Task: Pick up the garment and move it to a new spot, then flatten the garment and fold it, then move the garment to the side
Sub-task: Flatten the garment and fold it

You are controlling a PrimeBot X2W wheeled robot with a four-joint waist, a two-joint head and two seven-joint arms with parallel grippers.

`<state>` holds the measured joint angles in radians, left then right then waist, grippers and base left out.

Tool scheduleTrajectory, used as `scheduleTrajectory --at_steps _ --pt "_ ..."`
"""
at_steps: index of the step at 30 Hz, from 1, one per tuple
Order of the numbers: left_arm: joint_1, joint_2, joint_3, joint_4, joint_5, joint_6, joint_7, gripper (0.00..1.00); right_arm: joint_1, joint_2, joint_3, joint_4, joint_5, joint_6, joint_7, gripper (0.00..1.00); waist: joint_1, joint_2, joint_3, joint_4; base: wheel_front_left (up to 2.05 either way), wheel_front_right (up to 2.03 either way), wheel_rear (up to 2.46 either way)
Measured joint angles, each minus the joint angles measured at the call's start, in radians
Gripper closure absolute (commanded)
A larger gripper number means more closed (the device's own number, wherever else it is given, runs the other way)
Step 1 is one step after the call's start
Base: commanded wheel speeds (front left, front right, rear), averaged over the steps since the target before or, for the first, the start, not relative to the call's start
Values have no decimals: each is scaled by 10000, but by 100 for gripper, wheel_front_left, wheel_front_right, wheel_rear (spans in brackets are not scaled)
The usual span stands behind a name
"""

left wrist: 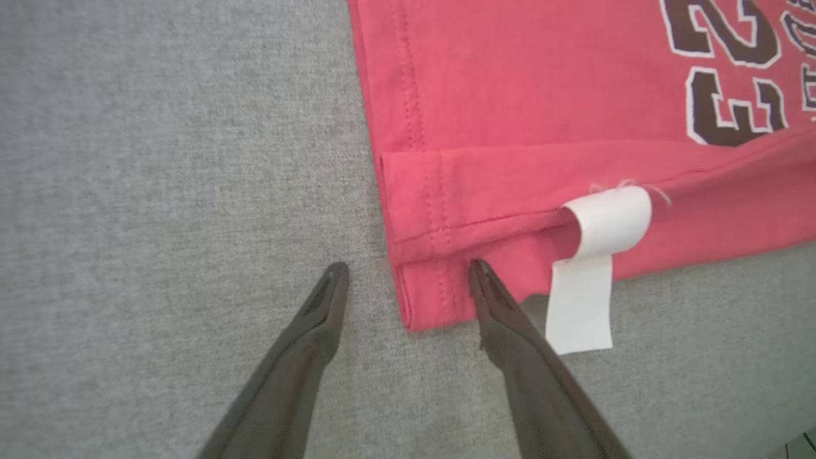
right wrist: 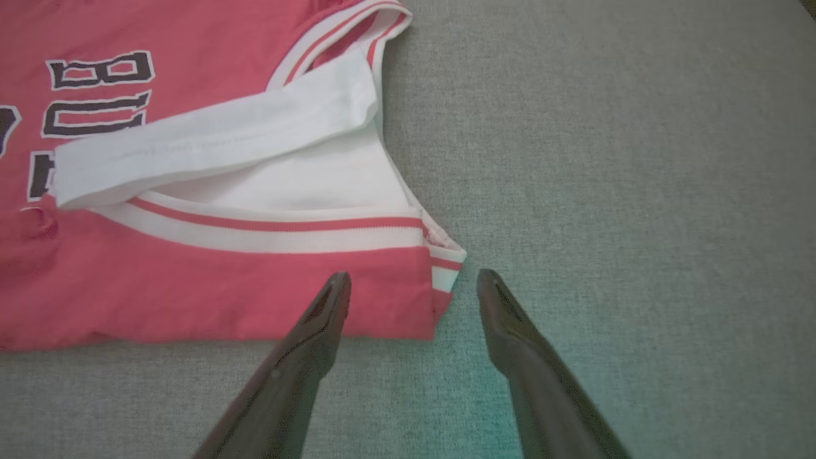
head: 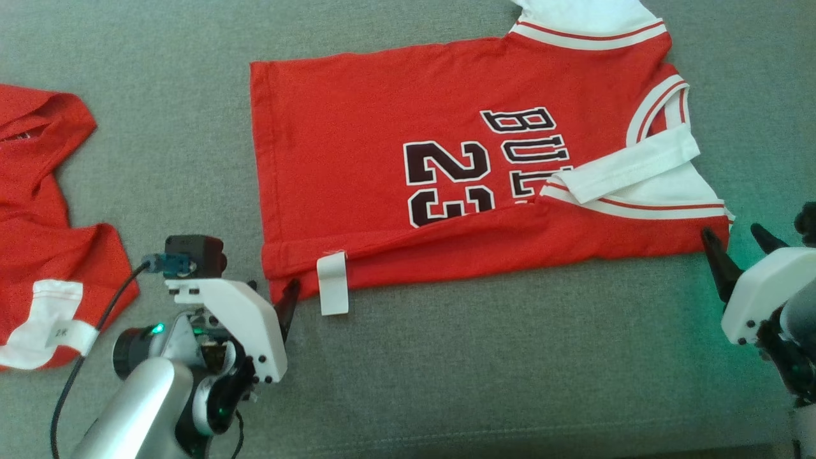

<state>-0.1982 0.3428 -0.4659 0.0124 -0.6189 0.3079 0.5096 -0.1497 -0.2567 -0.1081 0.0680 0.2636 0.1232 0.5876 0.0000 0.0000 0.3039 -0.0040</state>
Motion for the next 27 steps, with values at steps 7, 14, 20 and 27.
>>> scheduleTrajectory --at_steps 7,14,20,27 --pt "-155 -12 -90 201 -29 -90 50 6 -2 2 -33 211 -13 0 274 0 0 0 25 11 0 0 0" --pt "-316 -46 -169 280 -38 -190 100 12 -90 63 -75 606 -86 0 410 0 0 0 91 35 0 0 0" --pt "-442 -176 -230 359 -184 -332 165 29 -776 288 21 1166 -35 0 685 0 0 0 150 67 0 0 0" --pt "-615 -326 -372 539 -282 -489 169 55 -1062 276 148 1465 184 0 779 0 0 0 191 181 0 0 0"
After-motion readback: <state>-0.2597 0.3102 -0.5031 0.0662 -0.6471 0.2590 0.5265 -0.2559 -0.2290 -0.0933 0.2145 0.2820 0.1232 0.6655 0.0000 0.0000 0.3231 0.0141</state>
